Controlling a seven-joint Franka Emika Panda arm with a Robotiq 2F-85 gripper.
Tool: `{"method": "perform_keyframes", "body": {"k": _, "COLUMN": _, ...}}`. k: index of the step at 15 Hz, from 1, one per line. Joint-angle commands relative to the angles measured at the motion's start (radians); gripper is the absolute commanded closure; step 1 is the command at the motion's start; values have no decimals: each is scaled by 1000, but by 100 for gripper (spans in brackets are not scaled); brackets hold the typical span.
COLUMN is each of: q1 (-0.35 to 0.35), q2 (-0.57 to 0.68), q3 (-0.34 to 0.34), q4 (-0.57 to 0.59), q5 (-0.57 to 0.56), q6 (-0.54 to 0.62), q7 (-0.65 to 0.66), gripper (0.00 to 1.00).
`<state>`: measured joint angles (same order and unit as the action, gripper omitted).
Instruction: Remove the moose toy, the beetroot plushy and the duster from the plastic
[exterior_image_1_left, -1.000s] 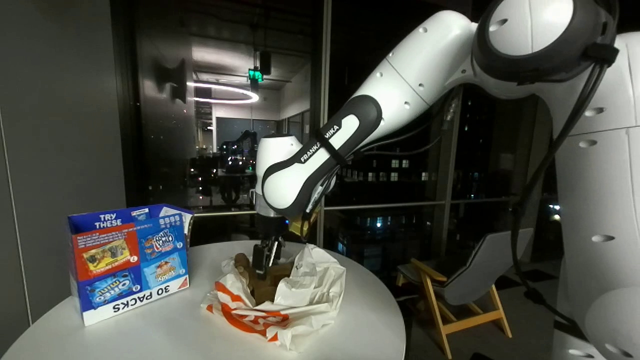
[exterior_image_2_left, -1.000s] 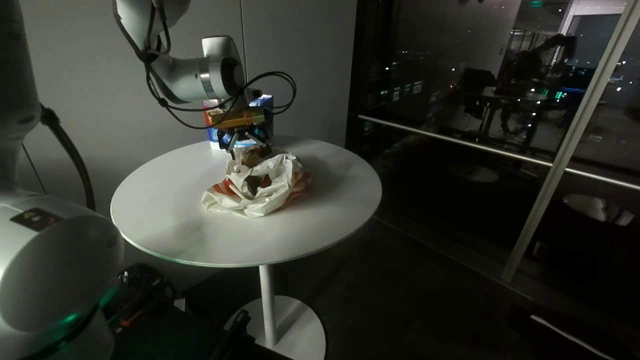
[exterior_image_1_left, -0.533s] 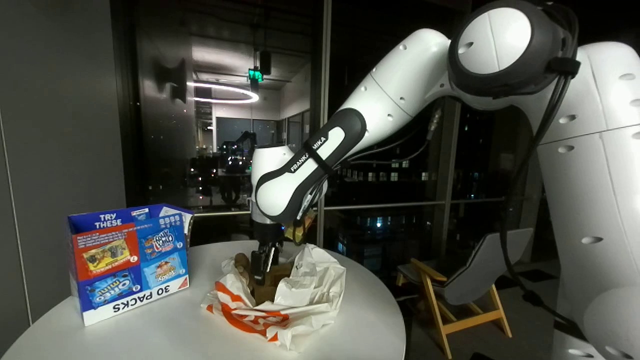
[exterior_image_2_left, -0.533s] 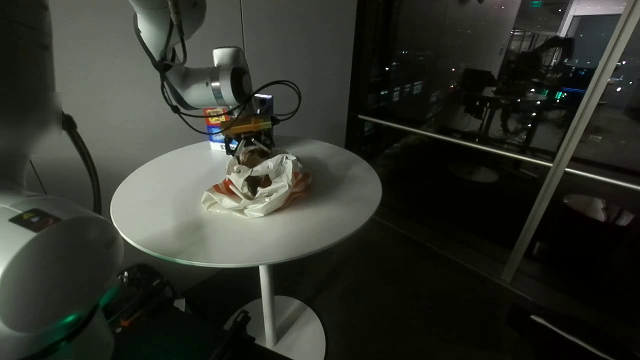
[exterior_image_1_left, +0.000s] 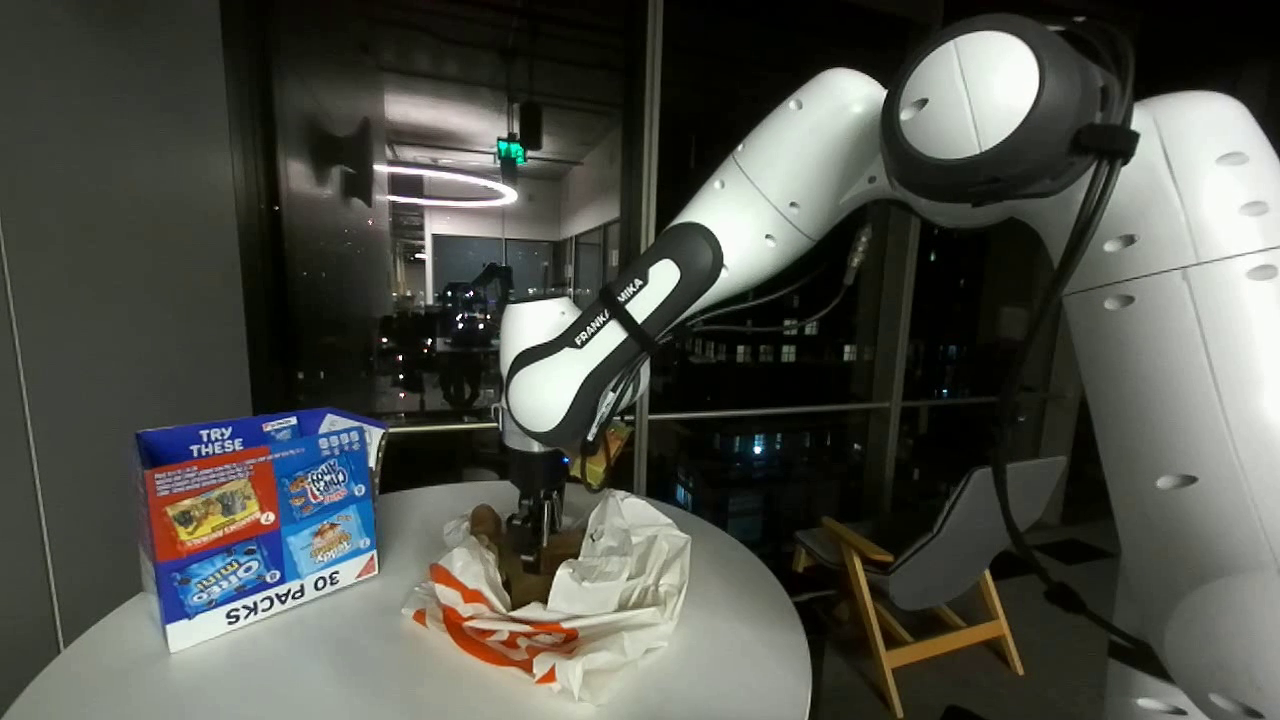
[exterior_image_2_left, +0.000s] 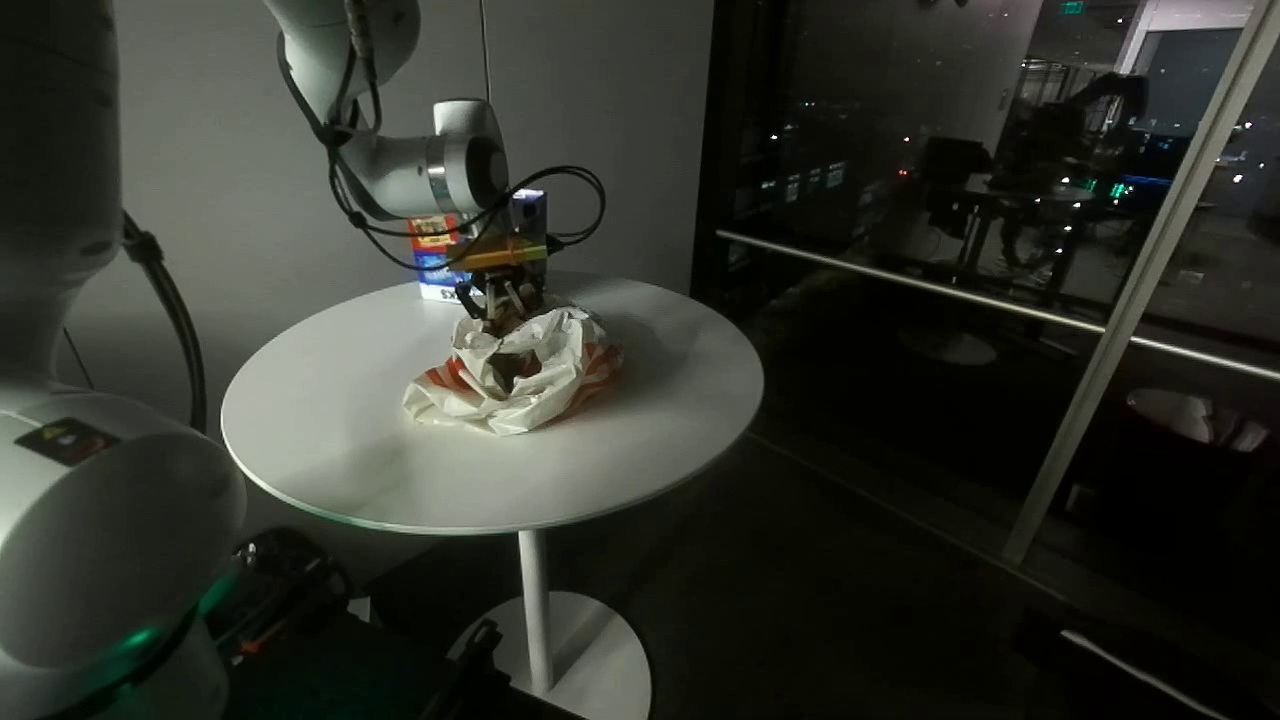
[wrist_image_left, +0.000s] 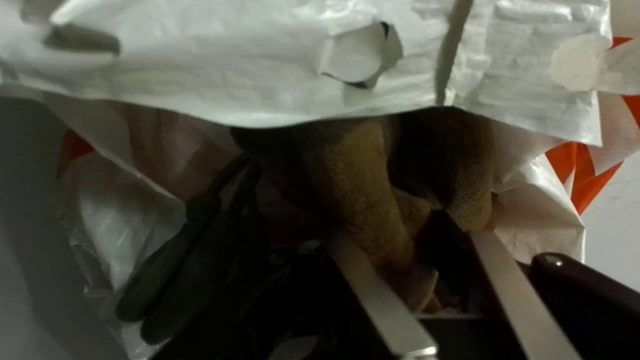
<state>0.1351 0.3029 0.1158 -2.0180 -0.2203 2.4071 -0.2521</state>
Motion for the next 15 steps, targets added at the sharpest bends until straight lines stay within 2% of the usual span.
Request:
{"method": "perform_keyframes", "body": {"k": 1, "q1": -16, "q2": -24, "q3": 18, "q4": 7, "q5": 34, "q6": -22, "q7": -44, "gripper": 85}}
{"method": "perform_keyframes", "body": {"k": 2, "q1": -18, "q2": -30, "q3": 19, "q4": 0, "q5": 41, "q6": -17, "q7": -47, "gripper": 91}}
{"method": "perform_keyframes", "body": {"k": 4, "q1": -26, "q2": -38, "q3": 19, "q4": -9, "q5": 62, "q6": -15, "q7": -58, "gripper": 95}}
{"method": "perform_keyframes", "body": {"k": 6, "q1": -34, "q2": -45, "q3": 17, "q4": -20, "q5": 80, "q6": -7, "q7": -65, "gripper": 91}}
{"method": "perform_keyframes", "body": {"k": 8, "q1": -40, "q2": -69, "q3": 13, "q4": -32, "q5": 83, "q6": 2, "q7": -62, "gripper": 91}}
{"method": "perform_keyframes", "body": {"k": 12, "q1": -54, "q2": -211, "q3": 24, "q4": -82, "q5": 130, "q6": 59, "q7": -81, "gripper": 91}}
{"method": "perform_keyframes", "body": {"k": 15, "q1": -46, "q2": -350, "q3": 45, "q4": -138, "q5": 255, "q6": 121, "q7": -170, "gripper": 91}}
